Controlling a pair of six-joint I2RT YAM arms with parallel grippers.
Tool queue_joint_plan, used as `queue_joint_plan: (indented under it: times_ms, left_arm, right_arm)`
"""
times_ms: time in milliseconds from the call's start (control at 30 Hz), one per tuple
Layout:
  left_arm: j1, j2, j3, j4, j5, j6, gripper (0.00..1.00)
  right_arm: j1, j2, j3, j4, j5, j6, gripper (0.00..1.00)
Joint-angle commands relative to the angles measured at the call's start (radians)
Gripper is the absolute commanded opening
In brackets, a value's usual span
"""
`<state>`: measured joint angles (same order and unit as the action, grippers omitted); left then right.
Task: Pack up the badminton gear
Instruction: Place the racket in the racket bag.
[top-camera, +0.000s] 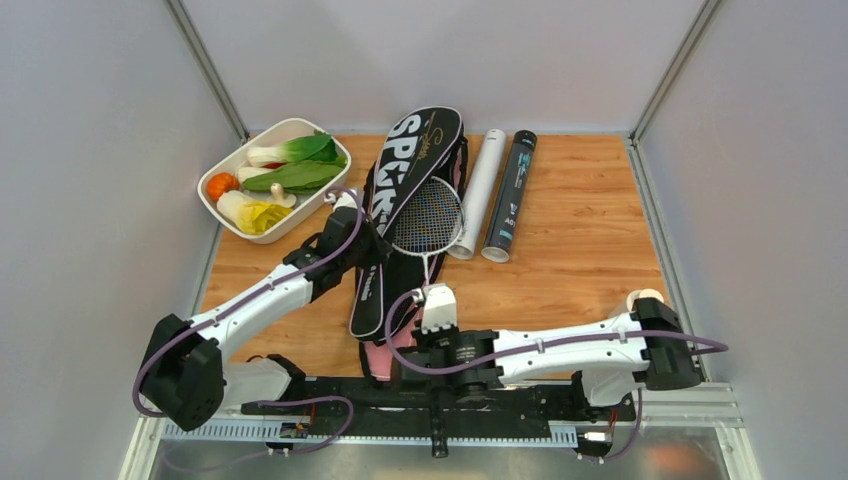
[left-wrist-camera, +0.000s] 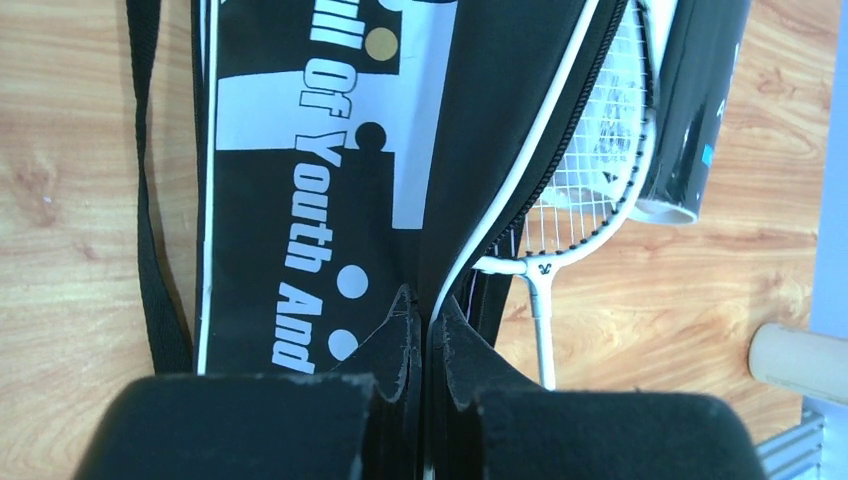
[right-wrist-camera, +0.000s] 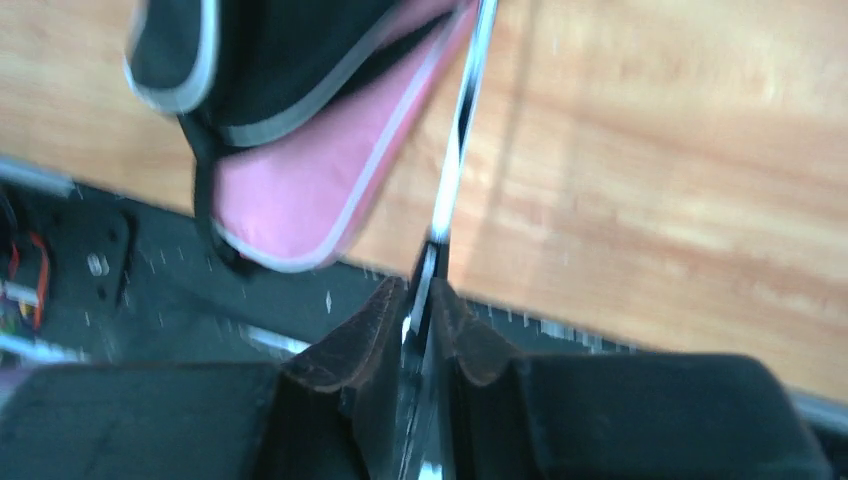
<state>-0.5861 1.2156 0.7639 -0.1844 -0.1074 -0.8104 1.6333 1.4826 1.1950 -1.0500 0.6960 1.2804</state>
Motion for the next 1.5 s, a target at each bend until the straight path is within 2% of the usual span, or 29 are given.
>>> queue_joint_plan:
  times_ms: [0, 200, 300, 333, 400, 433, 533, 633, 733, 900, 1033, 1200, 1367, 1467]
  left_arm:
    - [-0.001, -0.042, -0.024, 0.071, 0.085, -0.002, 0.0]
    - [-0.002, -0.036, -0.048, 0.083, 0.148, -0.012, 0.0]
    - [-0.001, -0.036, -0.062, 0.082, 0.145, -0.022, 0.0]
    - [-0.001, -0.035, -0.063, 0.079, 0.133, -0.021, 0.0]
    - [-0.002, -0.032, -0.06, 0.067, 0.122, -0.009, 0.0]
    - [-0.001, -0.03, -0.061, 0.061, 0.12, -0.006, 0.0]
    - [-0.001, -0.024, -0.069, 0.071, 0.126, -0.012, 0.0]
    - [-0.001, -0.015, -0.072, 0.079, 0.141, -0.015, 0.0]
    - [-0.001, -0.013, -0.071, 0.083, 0.146, -0.017, 0.0]
    - [-0.001, -0.011, -0.073, 0.087, 0.147, -0.016, 0.0]
    - [-0.001, -0.012, -0.077, 0.085, 0.152, -0.018, 0.0]
    - [-0.001, -0.01, -0.076, 0.088, 0.157, -0.022, 0.0]
    - [-0.001, -0.009, -0.078, 0.092, 0.166, -0.03, 0.0]
    - [-0.001, -0.015, -0.083, 0.092, 0.168, -0.031, 0.0]
  right_arm:
    - [-0.088, 0.071, 0.127, 0.151, 0.249, -0.277, 0.0]
    - [-0.225, 0.176, 0.19, 0.334, 0.272, -0.496, 0.0]
    - [-0.28, 0.18, 0.174, 0.425, 0.171, -0.555, 0.02]
    - [-0.282, 0.166, 0.168, 0.422, 0.145, -0.546, 0.08]
    - [-0.284, 0.098, 0.108, 0.413, 0.079, -0.489, 0.28]
    - [-0.287, 0.057, 0.069, 0.414, 0.043, -0.455, 0.32]
    - [-0.293, -0.073, -0.083, 0.447, -0.107, -0.356, 0.44]
    - [-0.294, -0.202, -0.273, 0.552, -0.251, -0.314, 0.55]
    - [-0.299, -0.3, -0.449, 0.675, -0.316, -0.287, 0.65]
    - [-0.4, -0.391, -0.68, 0.938, -0.447, -0.278, 0.67]
    - [-0.464, -0.397, -0.777, 1.145, -0.545, -0.305, 0.65]
    - [-0.491, -0.336, -0.787, 1.234, -0.602, -0.334, 0.64]
    - [-0.501, -0.299, -0.777, 1.272, -0.592, -0.323, 0.64]
    - [-0.52, -0.25, -0.781, 1.299, -0.606, -0.315, 0.6]
